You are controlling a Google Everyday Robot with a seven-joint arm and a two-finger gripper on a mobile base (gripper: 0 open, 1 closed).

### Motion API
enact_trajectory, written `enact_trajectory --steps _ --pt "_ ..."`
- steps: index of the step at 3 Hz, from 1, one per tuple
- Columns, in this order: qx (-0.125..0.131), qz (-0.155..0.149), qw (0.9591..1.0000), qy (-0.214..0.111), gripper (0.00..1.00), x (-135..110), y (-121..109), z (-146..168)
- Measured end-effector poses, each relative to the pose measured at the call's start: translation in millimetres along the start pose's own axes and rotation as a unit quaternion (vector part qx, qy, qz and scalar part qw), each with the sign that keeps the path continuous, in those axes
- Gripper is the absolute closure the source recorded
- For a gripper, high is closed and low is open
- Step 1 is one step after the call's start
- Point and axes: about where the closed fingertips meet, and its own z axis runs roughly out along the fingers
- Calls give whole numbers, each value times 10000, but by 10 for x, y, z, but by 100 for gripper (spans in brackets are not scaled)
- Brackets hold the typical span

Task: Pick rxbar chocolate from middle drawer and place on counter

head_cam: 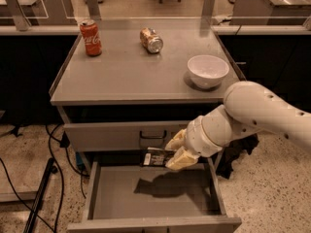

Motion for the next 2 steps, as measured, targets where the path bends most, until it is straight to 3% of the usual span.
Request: enact_trajectory --steps 2 --pt "288 -290 9992 52 100 -713 -139 -715"
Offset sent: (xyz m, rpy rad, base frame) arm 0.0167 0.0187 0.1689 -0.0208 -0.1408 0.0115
